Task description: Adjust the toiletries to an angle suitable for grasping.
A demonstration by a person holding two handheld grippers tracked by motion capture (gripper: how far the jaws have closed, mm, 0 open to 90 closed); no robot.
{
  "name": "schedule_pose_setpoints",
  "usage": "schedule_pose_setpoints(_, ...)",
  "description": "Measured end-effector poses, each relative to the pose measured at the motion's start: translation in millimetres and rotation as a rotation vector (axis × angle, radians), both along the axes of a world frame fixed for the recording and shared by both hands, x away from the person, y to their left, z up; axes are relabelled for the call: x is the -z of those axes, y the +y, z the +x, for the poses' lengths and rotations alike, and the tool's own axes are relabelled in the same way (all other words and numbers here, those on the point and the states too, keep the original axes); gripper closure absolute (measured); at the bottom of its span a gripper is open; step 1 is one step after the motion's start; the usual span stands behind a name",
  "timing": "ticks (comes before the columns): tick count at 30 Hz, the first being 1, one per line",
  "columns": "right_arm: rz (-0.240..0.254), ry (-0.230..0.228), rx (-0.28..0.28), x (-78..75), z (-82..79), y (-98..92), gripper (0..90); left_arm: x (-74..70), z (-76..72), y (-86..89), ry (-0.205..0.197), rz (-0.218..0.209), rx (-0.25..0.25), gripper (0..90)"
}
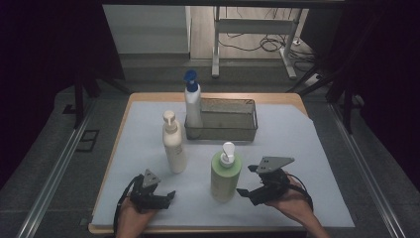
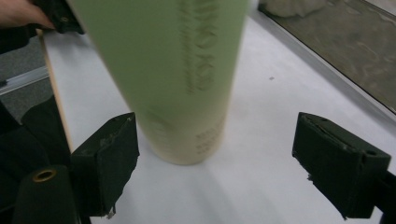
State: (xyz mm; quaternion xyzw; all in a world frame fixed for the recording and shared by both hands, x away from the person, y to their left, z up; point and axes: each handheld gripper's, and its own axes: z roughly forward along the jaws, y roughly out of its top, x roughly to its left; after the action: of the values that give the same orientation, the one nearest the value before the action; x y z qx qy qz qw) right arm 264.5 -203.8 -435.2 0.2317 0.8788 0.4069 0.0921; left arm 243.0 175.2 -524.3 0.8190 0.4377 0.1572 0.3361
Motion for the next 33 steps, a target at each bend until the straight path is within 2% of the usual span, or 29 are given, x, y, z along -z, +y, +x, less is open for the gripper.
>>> schedule_pose_setpoints(10,0.006,-0.002,-0.032,0.3,0.1,24.3,11.5,-0.1,0.0,0.1,0.002,0.001,0.002,12.1)
schedule_pose_setpoints(14,0.005,-0.023,-0.04,0.3,0.6,35.7,9.1,-0.1,0.0,0.1,0.002,0.0,0.001,12.1)
schedule_pose_setpoints(33,0.033,-0.04,-0.02,-2.1,9.5,51.5,10.9,-0.1,0.0,0.0,0.002,-0.001,0.0,12.1)
